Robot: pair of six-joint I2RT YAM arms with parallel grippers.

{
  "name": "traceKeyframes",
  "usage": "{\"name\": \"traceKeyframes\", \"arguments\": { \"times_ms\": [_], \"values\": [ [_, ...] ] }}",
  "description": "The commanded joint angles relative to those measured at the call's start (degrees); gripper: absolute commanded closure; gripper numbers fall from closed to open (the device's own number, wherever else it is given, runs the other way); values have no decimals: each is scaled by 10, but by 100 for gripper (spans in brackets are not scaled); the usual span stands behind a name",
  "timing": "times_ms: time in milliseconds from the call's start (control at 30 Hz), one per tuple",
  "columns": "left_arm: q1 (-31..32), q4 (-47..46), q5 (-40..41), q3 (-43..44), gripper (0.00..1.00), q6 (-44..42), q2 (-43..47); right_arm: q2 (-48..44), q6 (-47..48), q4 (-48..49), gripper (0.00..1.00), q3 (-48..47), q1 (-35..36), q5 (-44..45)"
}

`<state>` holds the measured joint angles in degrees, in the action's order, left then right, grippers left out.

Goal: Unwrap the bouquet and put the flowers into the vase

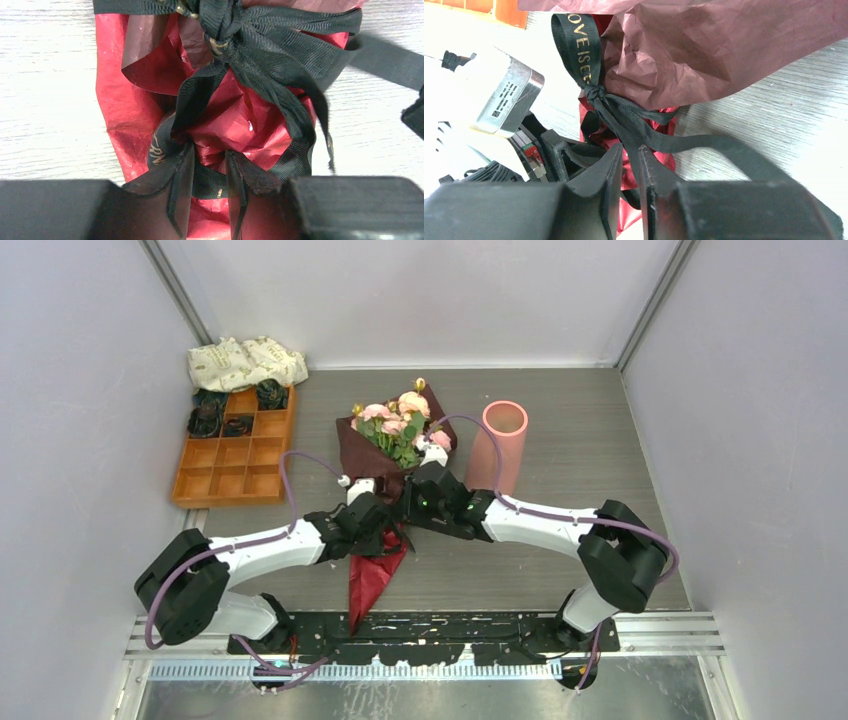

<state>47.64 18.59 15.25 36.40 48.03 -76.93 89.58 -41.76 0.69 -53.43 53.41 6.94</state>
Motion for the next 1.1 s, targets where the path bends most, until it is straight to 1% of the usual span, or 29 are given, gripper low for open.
{"name": "traceKeyframes", "arguments": {
  "times_ms": [0,67,100,133,200,267,467,733,967,1033,1067],
  "values": [
    [0,-19,26,-8,70,7,-26,-25,4,-3,80,4,0,12],
    [0,-19,26,-8,70,5,-27,-23,4,-3,81,5,0,12],
    [0,-17,26,-8,70,5,-25,-20,4,-3,79,5,0,12],
    [0,-17,27,-8,70,5,-24,-15,4,-19,76,2,0,11],
    [0,-14,30,-8,70,4,-21,-7,3,-25,64,3,0,13],
    [0,-11,32,-8,70,3,-17,-2,1,-17,60,12,1,7],
    [0,-6,39,-8,70,0,-10,0,-10,15,58,34,16,-9],
    [0,6,50,-5,70,-4,-3,18,-12,16,58,16,44,-9],
    [0,8,51,-10,70,-4,3,36,-6,-32,58,-12,56,23],
    [0,8,51,-9,70,-4,4,44,-2,-43,60,-19,56,36],
    [0,8,51,-9,70,-4,5,47,0,-49,64,-23,55,44]
  ]
}}
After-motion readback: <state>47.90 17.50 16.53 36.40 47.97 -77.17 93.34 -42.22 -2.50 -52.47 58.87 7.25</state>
